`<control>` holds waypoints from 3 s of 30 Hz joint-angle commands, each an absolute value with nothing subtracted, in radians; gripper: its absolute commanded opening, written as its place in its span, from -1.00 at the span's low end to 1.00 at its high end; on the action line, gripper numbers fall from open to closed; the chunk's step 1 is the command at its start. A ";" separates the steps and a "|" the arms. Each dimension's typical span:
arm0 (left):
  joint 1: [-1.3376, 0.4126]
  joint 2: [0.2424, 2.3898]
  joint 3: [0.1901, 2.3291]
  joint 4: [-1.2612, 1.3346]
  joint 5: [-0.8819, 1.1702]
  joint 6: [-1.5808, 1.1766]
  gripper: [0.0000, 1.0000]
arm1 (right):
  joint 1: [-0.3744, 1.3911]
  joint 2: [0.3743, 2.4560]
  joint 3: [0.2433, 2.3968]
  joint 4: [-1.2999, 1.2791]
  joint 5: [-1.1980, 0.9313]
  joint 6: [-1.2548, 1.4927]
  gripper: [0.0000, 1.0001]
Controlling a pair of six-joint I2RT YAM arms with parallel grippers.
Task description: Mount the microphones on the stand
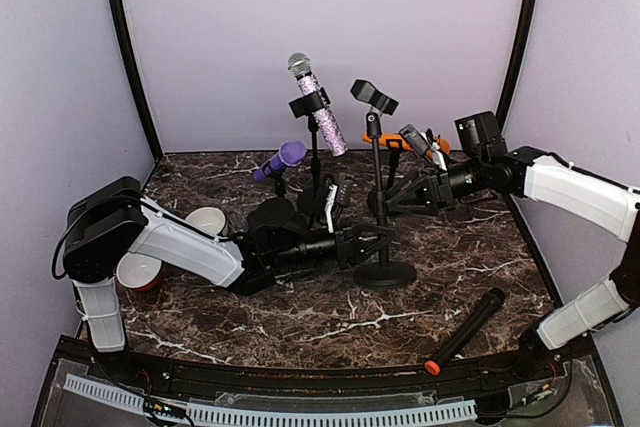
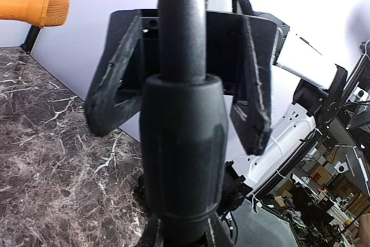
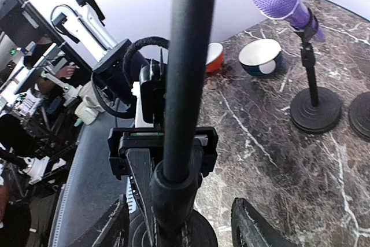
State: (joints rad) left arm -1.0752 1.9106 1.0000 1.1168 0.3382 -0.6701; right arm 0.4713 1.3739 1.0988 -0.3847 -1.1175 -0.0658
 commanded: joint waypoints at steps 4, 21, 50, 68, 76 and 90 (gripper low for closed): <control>-1.072 1.873 1.050 1.222 0.388 -0.686 -1.00 | 0.507 1.379 1.051 -0.149 -1.240 0.071 0.12; -1.093 1.811 0.972 1.103 -0.033 -0.666 -1.00 | 0.576 1.348 1.128 -0.306 -0.621 0.125 -1.00; -1.083 1.857 1.037 1.296 0.392 -0.622 -1.00 | 0.509 1.367 1.160 -0.249 -1.293 -0.080 0.21; -1.088 1.833 1.019 1.211 0.282 -0.598 -1.00 | 0.563 1.352 1.126 -0.200 -1.107 0.008 -1.00; -1.144 1.783 1.021 1.066 0.013 -0.483 -1.00 | 0.597 1.335 1.170 -0.298 -0.740 0.007 -1.00; -1.146 1.701 0.926 1.070 0.061 -0.439 0.08 | 0.571 1.325 1.159 -0.352 -0.950 -0.224 -1.00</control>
State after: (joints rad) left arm -1.1393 1.7947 0.9554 1.0504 0.0402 -0.4828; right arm 0.5831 1.3479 1.1378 -0.3466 -0.8639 -0.0956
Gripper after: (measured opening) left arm 0.523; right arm 0.230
